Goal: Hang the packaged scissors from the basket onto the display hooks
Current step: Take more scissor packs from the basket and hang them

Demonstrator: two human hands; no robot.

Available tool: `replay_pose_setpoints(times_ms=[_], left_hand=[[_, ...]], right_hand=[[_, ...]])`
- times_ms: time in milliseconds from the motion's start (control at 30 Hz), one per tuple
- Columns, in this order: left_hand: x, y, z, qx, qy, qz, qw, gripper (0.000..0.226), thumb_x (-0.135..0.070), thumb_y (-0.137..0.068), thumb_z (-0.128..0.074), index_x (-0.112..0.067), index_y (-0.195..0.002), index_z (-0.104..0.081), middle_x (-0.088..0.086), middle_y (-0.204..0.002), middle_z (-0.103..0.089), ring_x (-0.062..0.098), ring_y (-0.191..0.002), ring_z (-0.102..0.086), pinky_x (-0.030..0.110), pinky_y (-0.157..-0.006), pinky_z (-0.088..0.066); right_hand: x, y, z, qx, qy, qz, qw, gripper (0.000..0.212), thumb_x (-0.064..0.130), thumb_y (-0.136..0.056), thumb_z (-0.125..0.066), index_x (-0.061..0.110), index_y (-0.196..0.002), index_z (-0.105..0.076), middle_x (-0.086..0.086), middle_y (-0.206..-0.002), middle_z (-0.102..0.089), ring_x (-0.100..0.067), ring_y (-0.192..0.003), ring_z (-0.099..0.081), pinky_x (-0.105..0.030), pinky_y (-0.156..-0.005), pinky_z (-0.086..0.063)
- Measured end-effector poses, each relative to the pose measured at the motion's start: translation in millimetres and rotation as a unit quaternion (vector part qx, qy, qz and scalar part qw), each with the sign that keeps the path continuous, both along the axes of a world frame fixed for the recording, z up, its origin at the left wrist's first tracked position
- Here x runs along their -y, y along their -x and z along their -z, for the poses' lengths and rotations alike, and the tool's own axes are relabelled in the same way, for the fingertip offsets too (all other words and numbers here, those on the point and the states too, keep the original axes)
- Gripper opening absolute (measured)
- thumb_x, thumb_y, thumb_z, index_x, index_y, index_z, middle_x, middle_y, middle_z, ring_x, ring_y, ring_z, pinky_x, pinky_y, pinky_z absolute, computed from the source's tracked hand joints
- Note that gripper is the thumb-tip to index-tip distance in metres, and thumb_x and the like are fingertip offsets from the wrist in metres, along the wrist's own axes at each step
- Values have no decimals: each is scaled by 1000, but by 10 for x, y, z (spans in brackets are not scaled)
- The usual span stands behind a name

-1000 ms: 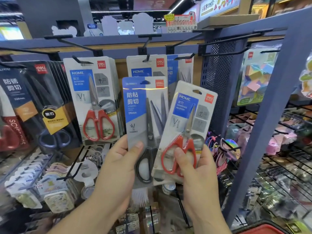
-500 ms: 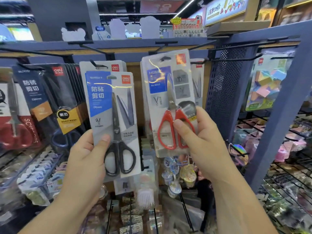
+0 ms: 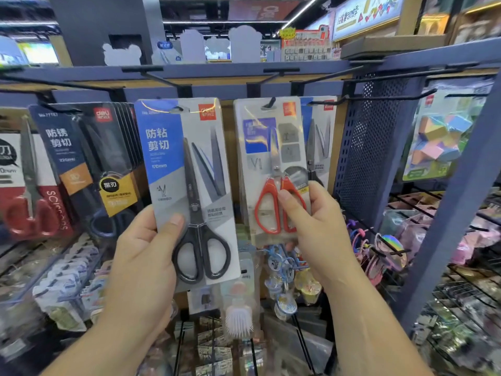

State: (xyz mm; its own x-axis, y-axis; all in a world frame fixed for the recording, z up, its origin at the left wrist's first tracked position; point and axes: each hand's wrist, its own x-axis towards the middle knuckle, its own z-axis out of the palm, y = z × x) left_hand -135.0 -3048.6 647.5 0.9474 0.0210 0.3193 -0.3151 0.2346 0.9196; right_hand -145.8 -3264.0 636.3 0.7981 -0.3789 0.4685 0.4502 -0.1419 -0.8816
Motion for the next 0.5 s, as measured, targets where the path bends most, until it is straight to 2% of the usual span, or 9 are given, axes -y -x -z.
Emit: replay_pose_setpoints(times_ms=[33,100,167,233,300,367,400,500], left_hand=[[18,6,-10,3,0,6,1000,31,-11,-108,-48,-25,-115,-76,0,-111,-81,21,-98,-77,48,-91,-57],[73,18,-31,6,1,24,1000,31,-12,-108,-48,-24,-119,-74,0,-112,-81,22,-100,-77,50,-91,-57],[154,22,-55,5,2,47,999,30,-12,-108,-47,-24,-120,-73,-2,-111,-81,19,-99,-78,46,-87,-59],[262,22,-93,-1,2,78,997,28,-14,-108,-47,-23,-118,-72,-2,-110,-81,15,-95,-78,39,-78,-64],[373,22,-130,-7,-3,108,994,26,-16,-109,-47,-22,-115,-72,-1,-107,-82,15,-91,-79,32,-73,-65],[483,33,-159,-2,-14,133,991,26,-16,-109,-47,-23,-115,-72,0,-107,-82,17,-93,-79,31,-75,-65],[533,43,-165,4,-23,142,990,27,-16,-109,-47,-23,-116,-72,0,-107,-82,18,-96,-79,31,-77,-65],[643,80,-155,36,-60,139,988,26,-16,-110,-49,-25,-117,-72,-3,-108,-81,17,-100,-78,30,-79,-64]], right_hand=[[16,-4,26,2,3,12,1000,26,37,-99,-69,29,-78,-56,1,-71,-52,-21,-62,-56,-35,-47,-48],[26,-15,53,3,12,27,1000,27,51,-91,-69,29,-84,-55,1,-78,-57,-25,-70,-57,-48,-58,-51],[2,-25,81,16,1,21,1000,31,55,-84,-68,39,-107,-55,4,-101,-70,-22,-91,-68,-52,-78,-54],[-21,-27,129,40,-12,27,999,41,48,-87,-67,48,-123,-46,1,-122,-67,-21,-113,-67,-53,-95,-54],[-62,13,155,55,13,30,998,36,42,-96,-64,46,-127,-47,2,-118,-65,-20,-112,-67,-55,-97,-54],[-113,65,177,60,10,18,998,22,33,-104,-58,35,-126,-56,6,-114,-68,-15,-109,-67,-47,-95,-55],[-141,101,178,59,-10,3,998,20,35,-105,-55,31,-125,-59,8,-114,-71,-13,-109,-68,-41,-93,-55],[-178,202,194,52,-66,-58,995,52,61,-92,-63,26,-130,-59,2,-123,-72,-22,-117,-68,-43,-96,-56]])
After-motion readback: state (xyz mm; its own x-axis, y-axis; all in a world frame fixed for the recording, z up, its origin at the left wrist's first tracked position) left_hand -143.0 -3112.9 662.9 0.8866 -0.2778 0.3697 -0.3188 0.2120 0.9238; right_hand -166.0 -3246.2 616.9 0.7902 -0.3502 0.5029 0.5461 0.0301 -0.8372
